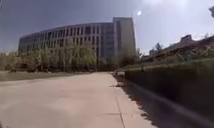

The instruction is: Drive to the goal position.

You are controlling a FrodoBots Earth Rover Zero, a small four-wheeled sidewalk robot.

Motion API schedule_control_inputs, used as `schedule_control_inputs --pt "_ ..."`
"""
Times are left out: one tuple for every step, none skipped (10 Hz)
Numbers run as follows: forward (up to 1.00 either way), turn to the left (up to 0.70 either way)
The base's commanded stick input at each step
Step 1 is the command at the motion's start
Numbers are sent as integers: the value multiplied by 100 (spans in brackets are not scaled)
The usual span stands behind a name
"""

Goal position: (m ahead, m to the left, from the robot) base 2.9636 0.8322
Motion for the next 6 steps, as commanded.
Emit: schedule_control_inputs --pt "100 8" --pt "100 8" --pt "100 8" --pt "100 8" --pt "100 8" --pt "100 8"
